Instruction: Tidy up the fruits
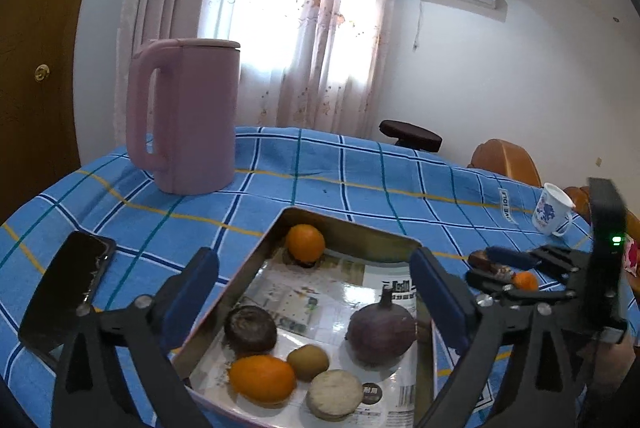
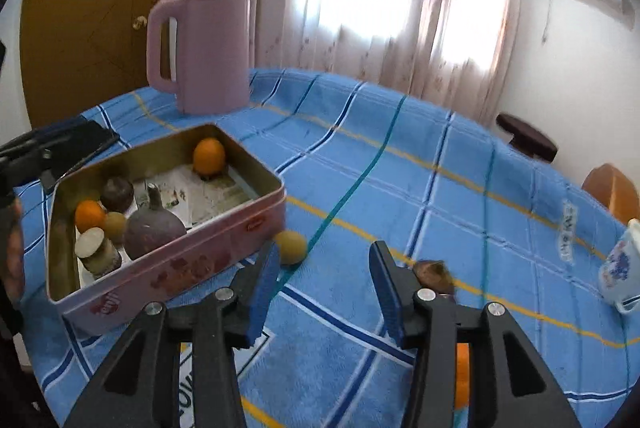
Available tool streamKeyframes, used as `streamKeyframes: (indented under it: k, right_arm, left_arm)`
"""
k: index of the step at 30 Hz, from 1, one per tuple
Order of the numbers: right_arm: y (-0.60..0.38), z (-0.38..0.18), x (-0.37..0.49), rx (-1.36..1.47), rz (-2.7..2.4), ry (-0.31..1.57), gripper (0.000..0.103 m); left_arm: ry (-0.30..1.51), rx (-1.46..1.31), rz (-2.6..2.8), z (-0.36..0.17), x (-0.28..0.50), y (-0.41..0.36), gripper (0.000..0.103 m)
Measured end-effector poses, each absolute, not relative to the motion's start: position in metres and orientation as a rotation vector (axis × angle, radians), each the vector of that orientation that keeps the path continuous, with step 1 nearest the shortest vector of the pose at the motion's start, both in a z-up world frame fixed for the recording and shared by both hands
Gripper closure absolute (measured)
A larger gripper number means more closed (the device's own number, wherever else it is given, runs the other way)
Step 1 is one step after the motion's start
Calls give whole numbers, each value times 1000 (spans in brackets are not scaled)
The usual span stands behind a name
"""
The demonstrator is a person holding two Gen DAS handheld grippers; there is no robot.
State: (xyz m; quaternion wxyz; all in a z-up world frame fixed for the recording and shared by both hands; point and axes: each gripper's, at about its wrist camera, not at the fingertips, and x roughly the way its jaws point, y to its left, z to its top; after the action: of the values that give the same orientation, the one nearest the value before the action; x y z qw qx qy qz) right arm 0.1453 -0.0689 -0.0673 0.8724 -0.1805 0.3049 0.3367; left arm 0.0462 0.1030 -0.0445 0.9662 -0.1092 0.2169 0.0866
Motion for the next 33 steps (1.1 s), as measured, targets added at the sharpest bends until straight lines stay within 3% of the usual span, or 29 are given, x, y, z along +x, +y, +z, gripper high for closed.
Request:
streamKeyframes:
  k: [8, 10, 11, 23, 33]
  right_arm:
    - [-31, -90, 166, -457, 707, 757, 55]
    - [-30, -93, 174, -438, 707, 785, 64]
    - [-32, -93, 173, -428, 714, 789, 74]
    - [-142, -46, 139, -265, 540, 599, 74]
    - [-241, -51, 150, -185, 307, 602, 74]
  left_arm:
    - [429, -222, 181, -39, 44, 106, 5]
    - [427, -220, 179, -39, 43, 106, 4]
    - [429, -218, 176, -39, 44, 105, 4]
    - [428, -133, 57, -23, 60, 41, 4]
    - [547, -53, -121, -40, 115, -58, 4]
